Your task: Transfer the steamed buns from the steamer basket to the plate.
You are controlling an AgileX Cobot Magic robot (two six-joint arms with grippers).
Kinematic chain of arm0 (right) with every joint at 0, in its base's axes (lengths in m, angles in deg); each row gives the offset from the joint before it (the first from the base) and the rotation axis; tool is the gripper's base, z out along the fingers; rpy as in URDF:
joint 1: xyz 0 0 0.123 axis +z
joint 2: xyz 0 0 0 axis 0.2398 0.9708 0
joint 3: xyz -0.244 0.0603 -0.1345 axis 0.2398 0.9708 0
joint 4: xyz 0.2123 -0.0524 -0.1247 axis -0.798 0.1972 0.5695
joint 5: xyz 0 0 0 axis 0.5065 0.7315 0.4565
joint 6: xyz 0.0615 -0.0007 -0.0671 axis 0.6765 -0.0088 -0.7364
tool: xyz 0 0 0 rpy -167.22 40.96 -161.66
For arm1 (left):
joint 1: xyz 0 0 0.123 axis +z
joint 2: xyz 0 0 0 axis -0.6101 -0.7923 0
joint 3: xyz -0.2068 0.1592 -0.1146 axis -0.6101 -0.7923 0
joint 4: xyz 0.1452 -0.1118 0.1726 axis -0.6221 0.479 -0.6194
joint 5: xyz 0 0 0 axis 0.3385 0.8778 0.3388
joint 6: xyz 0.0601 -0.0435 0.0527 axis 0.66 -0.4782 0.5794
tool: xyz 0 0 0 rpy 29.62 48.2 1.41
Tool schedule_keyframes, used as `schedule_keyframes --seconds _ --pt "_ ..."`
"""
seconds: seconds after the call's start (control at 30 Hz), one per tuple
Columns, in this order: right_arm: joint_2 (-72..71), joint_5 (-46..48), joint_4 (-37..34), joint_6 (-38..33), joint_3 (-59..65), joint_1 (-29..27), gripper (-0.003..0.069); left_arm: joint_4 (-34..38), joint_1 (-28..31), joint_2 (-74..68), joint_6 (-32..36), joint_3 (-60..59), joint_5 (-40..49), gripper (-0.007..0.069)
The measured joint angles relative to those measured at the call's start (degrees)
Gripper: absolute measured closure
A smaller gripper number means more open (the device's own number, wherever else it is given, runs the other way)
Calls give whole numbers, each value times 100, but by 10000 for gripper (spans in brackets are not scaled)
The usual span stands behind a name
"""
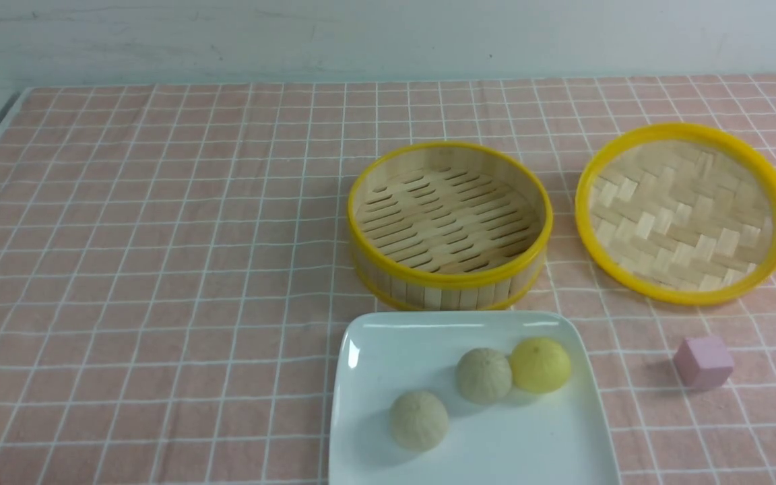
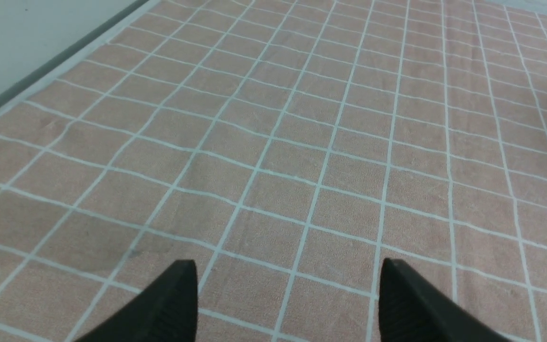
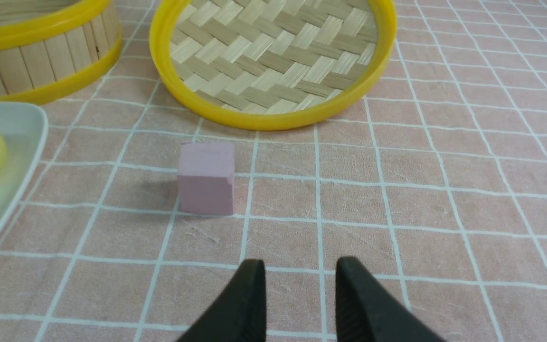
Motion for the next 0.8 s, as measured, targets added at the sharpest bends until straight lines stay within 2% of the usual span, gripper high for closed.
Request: schedule_keyframes --seconds 0.2,0.33,0.43,0.8 --pt "0 0 1 0 0 0 423 308 0 0 491 0 -19 113" --pt "0 0 1 0 0 0 423 906 0 0 1362 0 -66 113" --pt "0 0 1 0 0 0 423 1119 0 0 1707 7 -66 113" --pt "0 0 1 0 0 0 421 1182 0 0 1786 7 -66 113"
